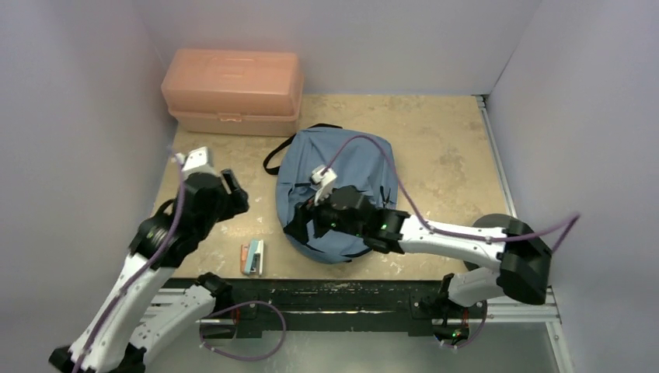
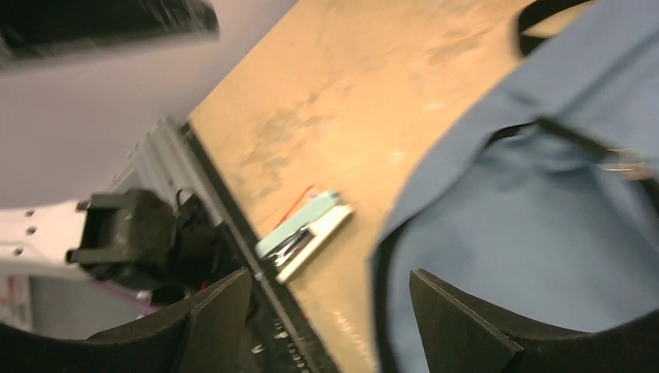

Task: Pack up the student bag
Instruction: Unzip the student bag at the center of the board, then pick up the stationery from the center of the board.

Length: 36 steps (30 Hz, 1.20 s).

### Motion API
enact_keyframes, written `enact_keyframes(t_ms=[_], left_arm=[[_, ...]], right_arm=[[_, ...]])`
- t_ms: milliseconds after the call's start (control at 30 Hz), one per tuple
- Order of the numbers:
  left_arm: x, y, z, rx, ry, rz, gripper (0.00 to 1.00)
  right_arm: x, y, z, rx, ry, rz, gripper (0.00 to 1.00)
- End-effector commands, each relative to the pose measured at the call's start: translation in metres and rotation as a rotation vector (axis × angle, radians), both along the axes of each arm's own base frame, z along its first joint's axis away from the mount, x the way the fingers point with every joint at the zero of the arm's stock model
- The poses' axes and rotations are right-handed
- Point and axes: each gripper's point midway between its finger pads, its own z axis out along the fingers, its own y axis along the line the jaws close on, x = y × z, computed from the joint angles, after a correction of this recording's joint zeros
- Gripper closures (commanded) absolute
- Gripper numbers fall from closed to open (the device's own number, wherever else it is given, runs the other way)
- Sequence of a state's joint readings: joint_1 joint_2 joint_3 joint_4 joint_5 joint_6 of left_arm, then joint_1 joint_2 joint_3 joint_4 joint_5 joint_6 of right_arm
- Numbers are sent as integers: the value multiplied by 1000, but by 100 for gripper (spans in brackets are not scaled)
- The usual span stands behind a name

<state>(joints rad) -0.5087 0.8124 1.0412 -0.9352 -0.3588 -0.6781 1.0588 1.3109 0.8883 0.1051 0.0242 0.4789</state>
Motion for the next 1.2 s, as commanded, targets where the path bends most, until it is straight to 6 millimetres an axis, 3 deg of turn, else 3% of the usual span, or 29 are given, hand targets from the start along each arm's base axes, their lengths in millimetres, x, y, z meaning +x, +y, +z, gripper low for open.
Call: enact_keyframes(t_ms=[0,100,133,167,300,433,700,967,1167], left_arm=[[-43,66,35,-14,-189,226,39],[-67,84,56,-68,-311,243,39],[-74,88,59,-81,-333,246,39],[-79,91,60,-91,-344,251,39],[-90,95,57,-103,-334,250,40],[-91,89,55,-130,-326,224,40],[-87,71,53,-173,-320,149,41],[-88,68,52,-185,-323,131,41],[-88,67,48,-190,-316,130,41]], right_arm=[[-29,53,-5,-1,44,45,21],[-49,85,-29,-52,120,128,21],[-56,93,-48,-108,155,151,22],[-61,100,-55,-131,171,165,23],[-70,110,-95,-253,303,133,30],[-66,106,-134,-391,419,11,42],[-67,119,-149,-383,499,-34,44],[-62,119,-145,-358,490,-70,50],[-62,129,-149,-359,501,-52,55]])
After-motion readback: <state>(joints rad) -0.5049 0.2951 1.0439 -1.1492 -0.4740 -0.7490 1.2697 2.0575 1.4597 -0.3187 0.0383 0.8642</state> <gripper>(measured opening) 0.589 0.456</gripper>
